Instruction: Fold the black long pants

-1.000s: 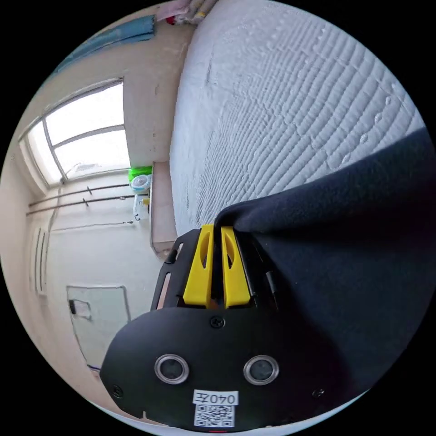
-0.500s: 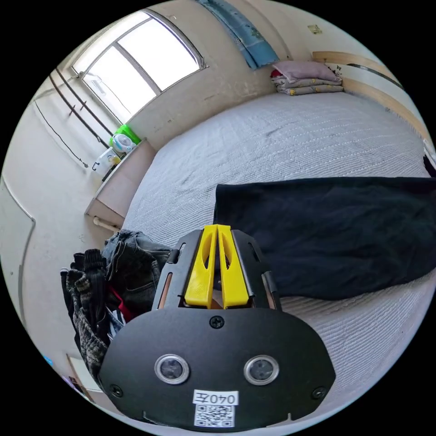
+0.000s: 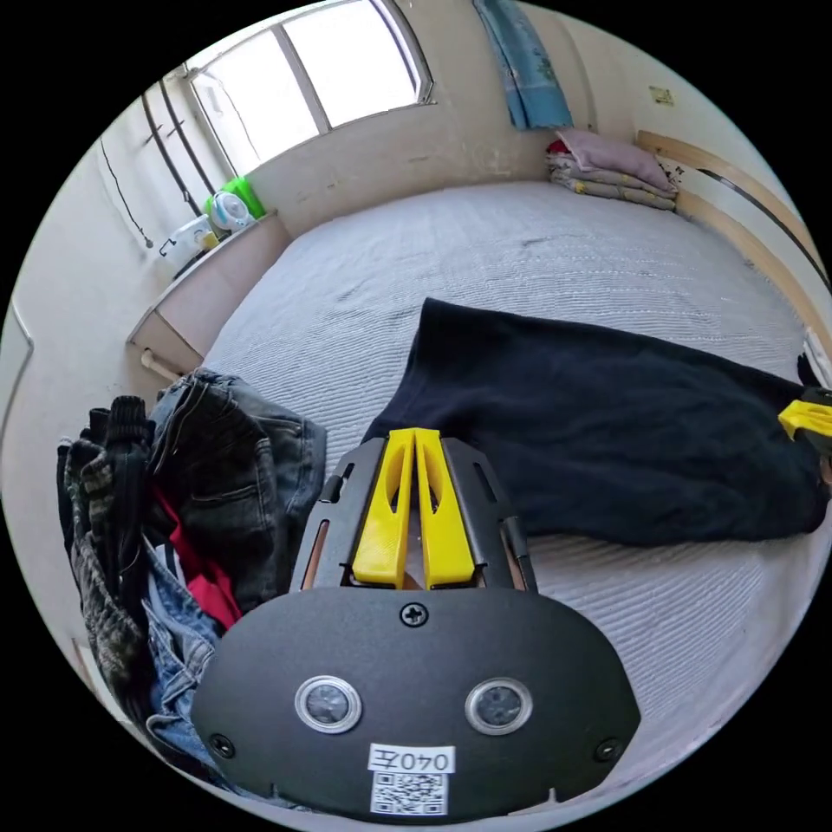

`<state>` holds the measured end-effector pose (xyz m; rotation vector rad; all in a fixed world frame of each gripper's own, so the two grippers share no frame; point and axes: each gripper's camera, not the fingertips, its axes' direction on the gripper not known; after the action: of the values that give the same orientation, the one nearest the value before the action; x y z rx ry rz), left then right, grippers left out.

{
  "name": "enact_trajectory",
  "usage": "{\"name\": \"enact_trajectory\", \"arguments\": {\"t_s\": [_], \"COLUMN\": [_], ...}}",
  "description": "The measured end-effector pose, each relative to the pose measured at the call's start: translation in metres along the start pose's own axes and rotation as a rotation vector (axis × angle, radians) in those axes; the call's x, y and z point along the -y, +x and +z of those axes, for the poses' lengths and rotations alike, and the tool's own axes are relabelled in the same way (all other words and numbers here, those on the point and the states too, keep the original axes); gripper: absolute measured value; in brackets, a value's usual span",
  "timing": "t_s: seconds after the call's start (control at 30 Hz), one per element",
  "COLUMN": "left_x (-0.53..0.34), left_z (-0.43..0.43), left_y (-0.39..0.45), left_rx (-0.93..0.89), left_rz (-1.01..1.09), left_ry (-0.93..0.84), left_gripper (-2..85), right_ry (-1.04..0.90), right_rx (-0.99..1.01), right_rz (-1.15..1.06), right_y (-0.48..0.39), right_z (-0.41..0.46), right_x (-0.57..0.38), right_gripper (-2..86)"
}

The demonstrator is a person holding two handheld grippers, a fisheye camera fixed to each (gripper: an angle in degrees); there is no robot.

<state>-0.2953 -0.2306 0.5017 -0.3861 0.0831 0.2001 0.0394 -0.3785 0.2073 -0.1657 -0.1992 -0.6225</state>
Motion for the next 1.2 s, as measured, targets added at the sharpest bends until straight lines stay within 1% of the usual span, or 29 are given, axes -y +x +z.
{"name": "enact_trajectory", "arguments": {"t_s": [0.03,0.1,0.27,0.37,0.4,0.43,0.47,0.53,0.6,0.63,0.87,0.93,1.07,1.13,1.2], "left_x": [-0.014,-0.034,-0.059,-0.062,-0.064,-0.066,-0.068,-0.080,-0.090,-0.095,-0.112,-0.120,-0.121,-0.120,-0.121], "left_z": [-0.003,-0.002,0.035,0.062,0.073,0.083,0.088,0.108,0.127,0.133,0.138,0.142,0.151,0.159,0.162], "left_y": [-0.013,-0.032,-0.075,-0.095,-0.105,-0.119,-0.127,-0.159,-0.178,-0.187,-0.222,-0.234,-0.236,-0.232,-0.230], "left_rx": [0.006,0.030,-0.055,-0.209,-0.312,-0.414,-0.459,-0.582,-0.651,-0.652,-0.757,-0.843,-0.773,-0.687,-0.669], "left_rz": [0.007,-0.002,-0.096,-0.171,-0.214,-0.277,-0.312,-0.468,-0.567,-0.608,-0.728,-0.800,-0.817,-0.815,-0.834], "left_ry": [-0.017,-0.051,-0.183,-0.194,-0.185,-0.171,-0.157,-0.121,-0.125,-0.121,-0.059,-0.020,-0.048,-0.092,-0.087], "left_gripper": [-0.9,-0.8,-0.6,1.0,2.5,6.0,7.7,10.0,10.9,10.7,9.9,10.2,10.8,11.1,10.8], "right_ry": [0.007,0.040,0.046,-0.027,-0.026,-0.016,0.006,0.030,0.056,0.060,0.065,0.054,0.027,0.027,0.023], "right_rx": [0.017,0.080,0.174,0.209,0.227,0.235,0.239,0.217,0.184,0.176,0.056,0.037,0.024,0.015,0.009], "right_rz": [-0.031,-0.133,-0.209,-0.173,-0.144,-0.130,-0.105,-0.076,-0.028,-0.015,0.128,0.163,0.231,0.257,0.282], "right_y": [-0.009,-0.044,-0.105,-0.119,-0.114,-0.109,-0.099,-0.081,-0.054,-0.047,0.014,0.022,0.030,0.031,0.031], "right_z": [0.001,0.012,0.059,0.088,0.090,0.088,0.083,0.070,0.051,0.046,-0.006,-0.014,-0.025,-0.028,-0.033], "right_x": [0.005,0.031,0.099,0.128,0.130,0.128,0.121,0.101,0.063,0.053,-0.080,-0.113,-0.184,-0.211,-0.242], "right_gripper": [0.3,4.1,6.5,6.6,6.6,6.6,6.6,6.6,6.6,6.5,6.2,6.1,5.8,5.6,5.2]}}
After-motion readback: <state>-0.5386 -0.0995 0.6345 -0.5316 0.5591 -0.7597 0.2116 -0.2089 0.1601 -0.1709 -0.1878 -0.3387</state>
